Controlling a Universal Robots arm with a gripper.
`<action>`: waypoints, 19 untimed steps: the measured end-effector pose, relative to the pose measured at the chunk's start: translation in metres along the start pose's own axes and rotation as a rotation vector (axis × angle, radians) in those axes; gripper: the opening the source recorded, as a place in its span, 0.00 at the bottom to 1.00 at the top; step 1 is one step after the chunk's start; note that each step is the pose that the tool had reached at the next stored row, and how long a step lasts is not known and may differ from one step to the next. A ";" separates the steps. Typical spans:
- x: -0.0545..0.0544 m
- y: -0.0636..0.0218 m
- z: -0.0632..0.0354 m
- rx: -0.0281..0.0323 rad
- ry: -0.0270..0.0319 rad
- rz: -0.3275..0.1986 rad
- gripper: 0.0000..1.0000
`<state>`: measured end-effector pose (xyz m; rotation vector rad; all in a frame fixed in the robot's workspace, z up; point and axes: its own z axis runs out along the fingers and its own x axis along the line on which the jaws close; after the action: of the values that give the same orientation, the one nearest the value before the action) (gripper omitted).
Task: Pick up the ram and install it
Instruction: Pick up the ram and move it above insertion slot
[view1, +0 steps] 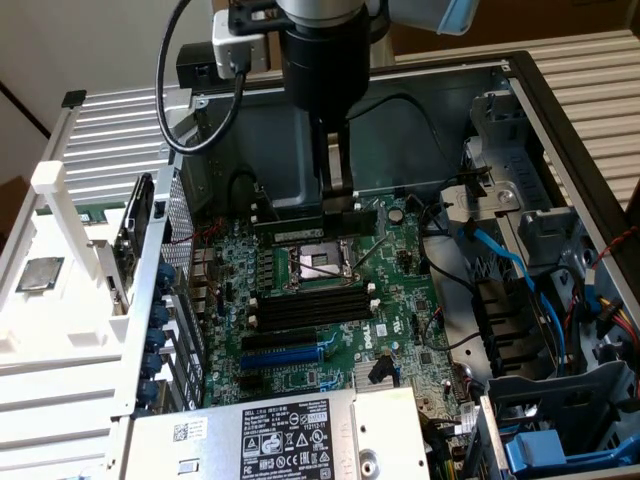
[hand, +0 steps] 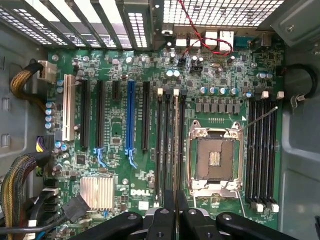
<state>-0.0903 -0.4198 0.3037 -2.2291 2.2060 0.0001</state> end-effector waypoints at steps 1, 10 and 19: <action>0.000 0.0000 0.0019 0.0001 0.0004 0.000 0.13; -0.002 0.0001 0.0165 0.0030 0.0300 0.007 0.13; 0.002 0.0002 0.0385 0.0032 0.0301 0.016 0.13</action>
<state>-0.0903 -0.4212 0.2651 -2.2249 2.2365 -0.0371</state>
